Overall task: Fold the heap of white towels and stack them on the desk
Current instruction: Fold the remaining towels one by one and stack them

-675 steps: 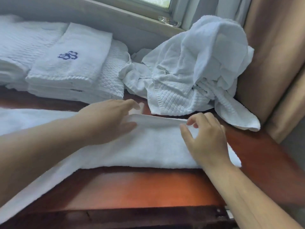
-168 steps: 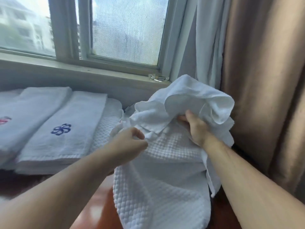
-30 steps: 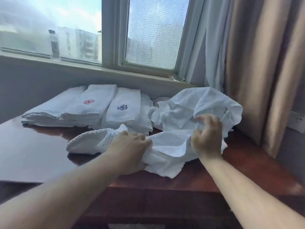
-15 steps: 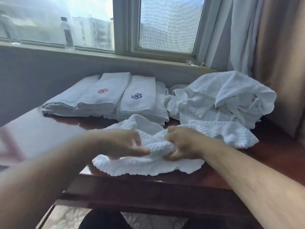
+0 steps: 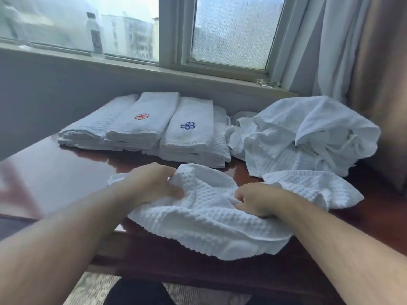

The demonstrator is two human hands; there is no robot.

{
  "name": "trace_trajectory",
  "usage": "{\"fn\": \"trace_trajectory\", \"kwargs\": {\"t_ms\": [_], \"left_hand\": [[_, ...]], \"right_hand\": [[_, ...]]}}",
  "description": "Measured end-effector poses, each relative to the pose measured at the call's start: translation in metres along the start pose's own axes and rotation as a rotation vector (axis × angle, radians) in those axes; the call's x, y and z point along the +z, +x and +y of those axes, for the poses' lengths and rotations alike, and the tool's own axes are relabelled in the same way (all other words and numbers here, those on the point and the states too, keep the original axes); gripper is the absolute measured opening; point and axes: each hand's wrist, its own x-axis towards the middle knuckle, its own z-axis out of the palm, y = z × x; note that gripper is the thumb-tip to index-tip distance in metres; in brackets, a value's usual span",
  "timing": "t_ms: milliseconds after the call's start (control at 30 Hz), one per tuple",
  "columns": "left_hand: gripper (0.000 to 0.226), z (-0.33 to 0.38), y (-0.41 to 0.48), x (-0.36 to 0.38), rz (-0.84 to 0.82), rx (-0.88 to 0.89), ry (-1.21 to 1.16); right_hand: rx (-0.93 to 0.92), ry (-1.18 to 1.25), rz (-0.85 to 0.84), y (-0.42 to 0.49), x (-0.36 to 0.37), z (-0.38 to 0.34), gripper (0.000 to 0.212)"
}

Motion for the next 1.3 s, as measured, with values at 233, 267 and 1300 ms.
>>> {"fn": "trace_trajectory", "kwargs": {"t_ms": [233,267,1300], "left_hand": [[0.05,-0.027,-0.033,-0.04,0.734,-0.023,0.053],[0.046,-0.031,-0.037,-0.047,0.647,-0.118,0.106],[0.072,-0.073,-0.033,0.033,-0.022,-0.478,0.066]], "right_hand": [[0.192,0.255,0.915,0.022,-0.032,0.006,0.012],[0.246,0.237,0.882,0.024,-0.037,0.006,0.011],[-0.307,0.219,0.293,0.088,0.033,-0.084,0.06]]}}
